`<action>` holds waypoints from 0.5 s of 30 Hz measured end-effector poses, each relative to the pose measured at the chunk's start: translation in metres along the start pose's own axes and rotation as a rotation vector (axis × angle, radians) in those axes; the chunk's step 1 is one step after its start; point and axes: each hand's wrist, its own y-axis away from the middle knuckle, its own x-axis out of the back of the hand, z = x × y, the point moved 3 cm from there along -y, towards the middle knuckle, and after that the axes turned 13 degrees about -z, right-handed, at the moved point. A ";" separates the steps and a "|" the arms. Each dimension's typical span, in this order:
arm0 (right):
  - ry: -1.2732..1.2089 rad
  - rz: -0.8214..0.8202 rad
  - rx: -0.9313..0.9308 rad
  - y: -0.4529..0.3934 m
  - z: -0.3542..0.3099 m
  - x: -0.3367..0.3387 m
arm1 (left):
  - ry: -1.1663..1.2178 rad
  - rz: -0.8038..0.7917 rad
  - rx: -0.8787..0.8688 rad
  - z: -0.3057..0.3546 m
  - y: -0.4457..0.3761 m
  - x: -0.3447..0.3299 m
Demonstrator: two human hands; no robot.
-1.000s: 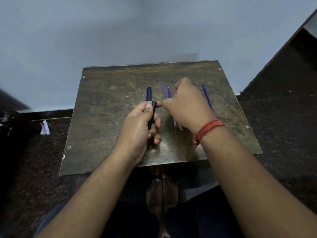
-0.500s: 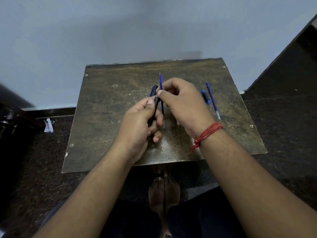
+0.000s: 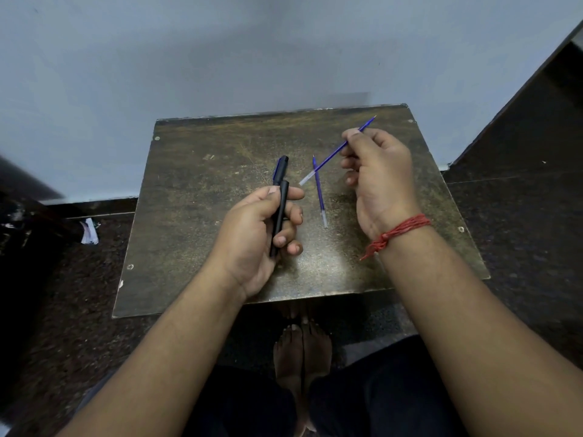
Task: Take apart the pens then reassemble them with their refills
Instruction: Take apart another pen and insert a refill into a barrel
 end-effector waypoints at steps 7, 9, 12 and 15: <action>0.015 -0.023 0.039 0.002 -0.001 -0.003 | -0.063 0.003 0.020 -0.002 0.000 -0.002; 0.031 -0.016 0.054 0.002 -0.001 -0.003 | -0.089 -0.002 0.014 -0.002 0.000 -0.002; 0.047 -0.014 0.059 0.003 -0.002 -0.002 | -0.122 -0.005 0.001 -0.003 0.000 -0.002; 0.039 -0.030 0.061 0.003 -0.002 -0.003 | -0.152 -0.006 -0.004 -0.003 0.000 -0.003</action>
